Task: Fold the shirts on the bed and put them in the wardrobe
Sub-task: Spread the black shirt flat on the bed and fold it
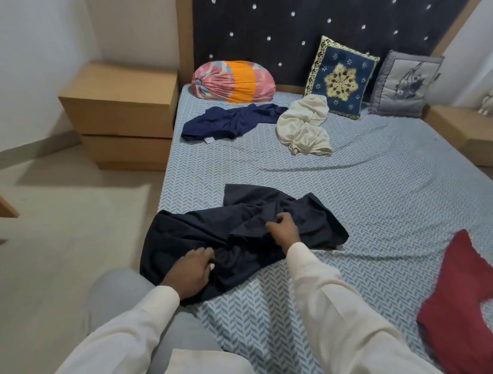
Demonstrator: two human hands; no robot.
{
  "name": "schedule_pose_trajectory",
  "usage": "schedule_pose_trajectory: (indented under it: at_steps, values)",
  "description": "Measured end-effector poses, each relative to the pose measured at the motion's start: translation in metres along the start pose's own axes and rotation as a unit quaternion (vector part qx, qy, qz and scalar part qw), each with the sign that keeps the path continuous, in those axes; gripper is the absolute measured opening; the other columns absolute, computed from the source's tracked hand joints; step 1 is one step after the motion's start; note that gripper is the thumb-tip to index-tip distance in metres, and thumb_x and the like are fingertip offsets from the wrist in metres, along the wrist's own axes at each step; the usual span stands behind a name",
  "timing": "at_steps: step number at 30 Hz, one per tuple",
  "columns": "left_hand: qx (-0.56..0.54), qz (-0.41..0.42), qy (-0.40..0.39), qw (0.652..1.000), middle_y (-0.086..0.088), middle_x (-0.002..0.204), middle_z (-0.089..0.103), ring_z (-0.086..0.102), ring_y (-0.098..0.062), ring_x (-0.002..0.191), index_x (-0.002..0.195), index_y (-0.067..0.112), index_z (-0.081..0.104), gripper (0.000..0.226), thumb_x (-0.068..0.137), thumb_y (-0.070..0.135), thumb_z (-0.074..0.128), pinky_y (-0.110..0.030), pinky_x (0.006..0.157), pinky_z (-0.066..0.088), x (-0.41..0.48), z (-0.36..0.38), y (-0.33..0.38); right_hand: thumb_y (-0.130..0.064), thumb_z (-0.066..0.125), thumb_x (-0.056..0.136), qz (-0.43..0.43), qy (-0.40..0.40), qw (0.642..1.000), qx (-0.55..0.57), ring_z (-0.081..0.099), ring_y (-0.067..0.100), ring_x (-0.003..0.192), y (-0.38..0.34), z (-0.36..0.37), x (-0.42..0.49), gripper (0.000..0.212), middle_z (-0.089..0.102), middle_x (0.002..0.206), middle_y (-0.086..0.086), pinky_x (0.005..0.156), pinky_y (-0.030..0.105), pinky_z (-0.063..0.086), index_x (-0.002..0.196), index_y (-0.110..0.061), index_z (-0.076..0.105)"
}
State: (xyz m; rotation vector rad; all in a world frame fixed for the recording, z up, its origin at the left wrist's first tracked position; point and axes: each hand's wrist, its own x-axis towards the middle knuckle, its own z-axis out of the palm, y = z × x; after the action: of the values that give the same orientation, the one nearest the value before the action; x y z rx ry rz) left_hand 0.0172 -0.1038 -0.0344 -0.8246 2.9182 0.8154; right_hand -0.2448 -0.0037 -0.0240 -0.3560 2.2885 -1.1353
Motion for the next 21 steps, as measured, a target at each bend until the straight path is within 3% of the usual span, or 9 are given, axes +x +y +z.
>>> schedule_pose_trajectory:
  at_steps: [2,4,7,10,13,16,19,21]
  values:
    - [-0.039,-0.004,0.024,0.999,0.001,0.085,0.057,0.059,-0.025,0.083,0.098,0.020,0.043,0.009,0.099,0.029,0.044,-0.039,0.072,0.048,0.004,-0.008,0.001,-0.022,0.065,0.079,0.002,0.038,0.986,0.162,0.057,0.023,0.076,-0.005,-0.030,0.009,0.023,0.063,0.098,0.012,0.059,0.032,0.049,0.099,-0.026,0.053]
    - [-0.043,0.001,0.026,0.999,0.002,0.083,0.058,0.061,-0.025,0.080,0.102,0.023,0.041,0.017,0.098,0.038,0.046,-0.037,0.068,0.048,0.009,-0.014,0.005,-0.027,0.063,0.067,-0.023,0.131,0.959,0.251,0.050,0.020,0.068,-0.008,-0.079,0.019,0.020,0.057,0.081,0.009,0.056,0.028,0.041,0.085,-0.022,0.055]
    - [-0.025,0.009,-0.026,0.999,0.002,0.110,0.058,0.057,-0.019,0.103,0.123,0.027,0.046,0.048,0.088,0.058,0.055,-0.035,0.083,0.048,0.012,-0.011,0.011,-0.032,0.059,0.058,-0.019,0.290,0.913,0.285,0.049,0.019,0.062,0.000,-0.155,0.017,0.022,0.054,0.072,0.005,0.057,0.028,0.041,0.075,-0.020,0.055]
    - [0.076,0.029,-0.078,0.994,0.001,0.124,0.047,0.047,-0.021,0.114,0.140,0.032,0.035,0.080,0.074,0.067,0.061,-0.035,0.093,0.045,0.010,0.006,0.015,-0.021,0.059,0.078,0.053,0.407,0.877,0.251,0.058,0.024,0.081,0.023,-0.202,0.002,0.025,0.061,0.097,0.006,0.077,0.031,0.049,0.103,-0.015,0.060]
    - [0.180,0.052,-0.084,0.979,0.000,0.130,0.040,0.042,-0.024,0.116,0.144,0.034,0.029,0.088,0.069,0.064,0.061,-0.037,0.093,0.042,0.007,0.017,0.016,-0.016,0.058,0.083,0.087,0.442,0.885,0.120,0.056,0.036,0.112,0.049,-0.205,-0.011,0.041,0.053,0.127,0.019,0.096,0.040,0.046,0.124,-0.011,0.051]
    - [0.221,0.043,-0.062,0.972,-0.004,0.130,0.040,0.042,-0.026,0.116,0.138,0.030,0.036,0.069,0.078,0.052,0.060,-0.039,0.092,0.043,0.005,0.013,0.015,-0.018,0.057,0.078,0.011,0.375,0.926,0.042,0.060,0.033,0.104,0.064,-0.166,-0.025,0.036,0.063,0.113,0.015,0.091,0.037,0.046,0.114,-0.013,0.057]
    - [0.220,0.007,-0.063,0.973,-0.005,0.126,0.043,0.044,-0.027,0.114,0.134,0.023,0.040,0.051,0.085,0.026,0.053,-0.039,0.087,0.046,0.001,0.007,0.016,-0.013,0.062,0.074,-0.089,0.112,0.988,-0.053,0.061,0.014,0.072,0.066,-0.112,-0.045,0.017,0.068,0.081,-0.005,0.075,0.027,0.047,0.087,-0.024,0.065]
    - [0.212,-0.028,-0.048,0.976,-0.005,0.127,0.043,0.045,-0.027,0.114,0.136,0.021,0.037,0.049,0.088,0.018,0.049,-0.038,0.083,0.046,-0.002,0.004,0.016,-0.010,0.069,0.070,-0.103,-0.050,0.980,-0.163,0.060,0.010,0.069,0.065,-0.085,-0.054,0.018,0.066,0.077,-0.005,0.070,0.021,0.047,0.080,-0.025,0.065]
